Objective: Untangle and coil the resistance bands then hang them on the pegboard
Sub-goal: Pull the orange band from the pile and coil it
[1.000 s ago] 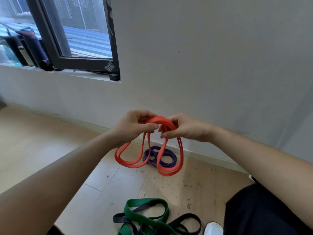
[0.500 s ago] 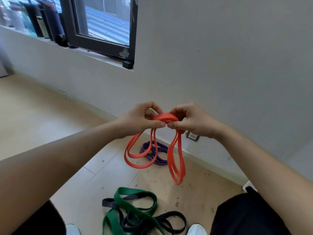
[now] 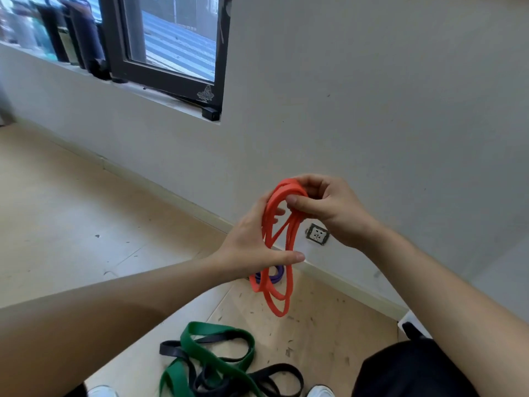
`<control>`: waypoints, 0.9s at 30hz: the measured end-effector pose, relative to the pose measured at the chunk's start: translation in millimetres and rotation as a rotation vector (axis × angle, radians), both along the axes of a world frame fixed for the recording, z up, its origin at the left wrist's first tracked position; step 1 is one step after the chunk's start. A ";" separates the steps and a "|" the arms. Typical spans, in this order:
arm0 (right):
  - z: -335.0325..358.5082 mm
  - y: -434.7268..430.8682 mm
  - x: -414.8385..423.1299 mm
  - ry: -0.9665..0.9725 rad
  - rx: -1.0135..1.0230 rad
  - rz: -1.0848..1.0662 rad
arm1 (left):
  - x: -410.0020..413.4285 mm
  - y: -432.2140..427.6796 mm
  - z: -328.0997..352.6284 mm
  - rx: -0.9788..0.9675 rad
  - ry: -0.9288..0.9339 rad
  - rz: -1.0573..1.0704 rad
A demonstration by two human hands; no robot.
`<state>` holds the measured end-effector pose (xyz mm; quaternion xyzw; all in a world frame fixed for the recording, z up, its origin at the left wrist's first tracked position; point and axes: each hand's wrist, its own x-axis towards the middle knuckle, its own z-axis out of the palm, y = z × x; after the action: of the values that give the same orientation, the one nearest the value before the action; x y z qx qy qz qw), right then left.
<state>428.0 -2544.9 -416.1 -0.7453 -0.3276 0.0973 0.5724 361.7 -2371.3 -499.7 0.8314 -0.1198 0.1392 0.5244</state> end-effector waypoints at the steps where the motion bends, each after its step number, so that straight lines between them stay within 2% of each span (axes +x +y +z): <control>1: 1.1 -1.0 -0.2 0.028 0.050 0.004 | 0.8 -2.5 -1.6 0.006 -0.020 0.013; 7: 5.5 -14.2 9.0 0.148 0.253 0.009 | 6.5 -9.1 -3.9 -0.009 -0.031 -0.011; 11: 4.2 -32.8 19.3 0.165 0.249 -0.029 | 10.7 -2.8 0.7 0.015 -0.040 -0.017; 14: -2.8 -47.7 27.6 0.224 0.206 -0.058 | 15.1 10.1 3.0 0.123 -0.074 0.006; 17: -14.9 -58.2 33.3 0.297 0.107 -0.096 | 16.1 23.3 7.8 0.239 -0.082 -0.007; 20: -28.0 -65.1 35.0 0.272 -0.108 -0.116 | 17.5 30.8 12.7 0.226 -0.055 -0.033; 24: -26.5 -59.8 25.9 0.077 -0.452 -0.069 | 16.0 36.2 18.6 0.240 0.035 -0.102; 27: -16.1 -38.9 9.1 -0.207 -0.572 -0.062 | 16.0 39.7 21.4 0.263 0.071 -0.115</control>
<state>437.1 -2583.9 -432.3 -0.8920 -0.3205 0.0915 0.3054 377.7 -2331.6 -478.3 0.8891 -0.1657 0.0627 0.4221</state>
